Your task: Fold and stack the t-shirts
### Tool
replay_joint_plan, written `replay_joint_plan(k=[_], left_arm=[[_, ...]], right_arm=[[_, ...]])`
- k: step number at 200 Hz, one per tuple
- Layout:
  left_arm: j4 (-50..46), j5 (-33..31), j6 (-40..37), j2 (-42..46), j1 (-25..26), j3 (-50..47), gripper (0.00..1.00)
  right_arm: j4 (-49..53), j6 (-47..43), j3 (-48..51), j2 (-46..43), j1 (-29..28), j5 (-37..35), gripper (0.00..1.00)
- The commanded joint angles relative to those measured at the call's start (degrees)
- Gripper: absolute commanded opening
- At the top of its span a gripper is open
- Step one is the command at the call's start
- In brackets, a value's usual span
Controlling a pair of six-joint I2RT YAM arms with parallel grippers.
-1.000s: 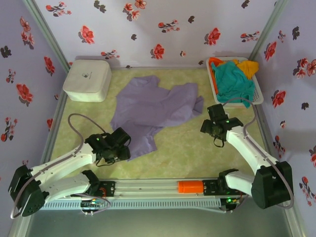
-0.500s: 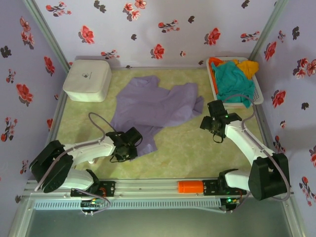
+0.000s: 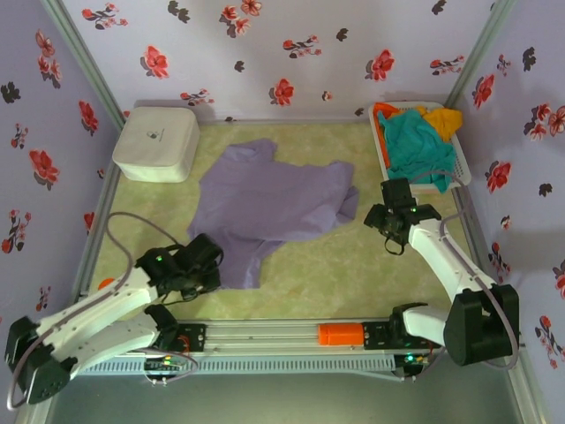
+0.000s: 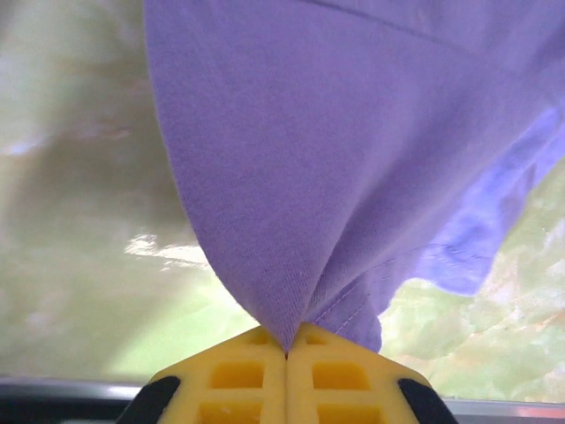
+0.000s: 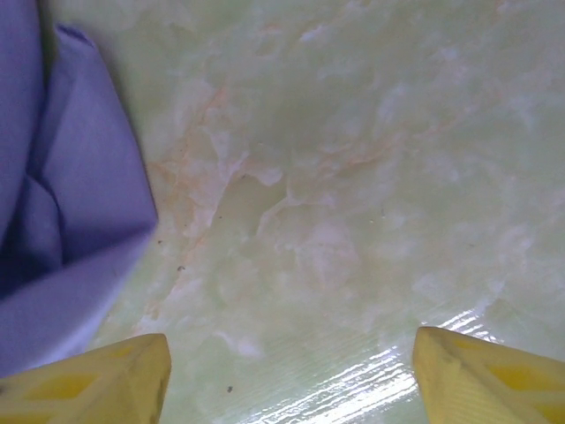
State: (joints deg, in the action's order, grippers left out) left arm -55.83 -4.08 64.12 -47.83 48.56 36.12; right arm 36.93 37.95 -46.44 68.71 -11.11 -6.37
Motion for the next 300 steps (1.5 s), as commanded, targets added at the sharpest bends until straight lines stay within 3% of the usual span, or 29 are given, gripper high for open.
replay_joint_plan(k=[1, 41, 117, 153, 179, 202, 225, 275, 300], left_arm=[[-8.92, -1.30, 2.15, 3.95, -1.98, -2.58, 0.00], [-7.59, -1.26, 1.85, 4.26, -2.24, -4.19, 0.00], [-4.99, -1.04, 0.84, 2.75, -2.25, -4.65, 0.00], [-4.10, -1.41, 0.75, 2.66, -2.24, -4.54, 0.00], [-3.85, -1.71, 0.72, 2.57, -2.29, -4.45, 0.00], [-4.19, -2.16, 0.57, 2.70, -2.42, -4.04, 0.00], [-4.59, -2.51, 0.31, 2.79, -2.67, -3.35, 0.00], [-7.29, -4.07, -0.69, 2.75, -3.87, -0.06, 0.00], [-8.66, -4.44, -2.18, 2.53, -5.41, 1.40, 0.00]], right_arm=[[-5.13, 0.88, 0.56, 2.48, 0.39, 5.98, 0.67], [-14.31, 1.31, -0.59, 11.85, 0.31, 13.42, 0.49], [-23.77, 2.96, -6.45, 26.04, 0.25, 18.67, 0.53], [-26.68, 3.77, -8.00, 29.36, 0.13, 19.82, 0.50], [-25.70, 4.45, -7.65, 30.70, 0.13, 19.82, 0.33], [-25.51, 4.61, -4.98, 29.25, 0.13, 19.71, 0.22], [-21.82, 4.48, -2.75, 25.91, 0.13, 19.57, 0.00], [-4.13, 6.02, -1.42, 6.82, 4.11, 18.18, 0.00], [2.81, 8.08, -1.23, -4.14, 11.35, 21.48, 0.00]])
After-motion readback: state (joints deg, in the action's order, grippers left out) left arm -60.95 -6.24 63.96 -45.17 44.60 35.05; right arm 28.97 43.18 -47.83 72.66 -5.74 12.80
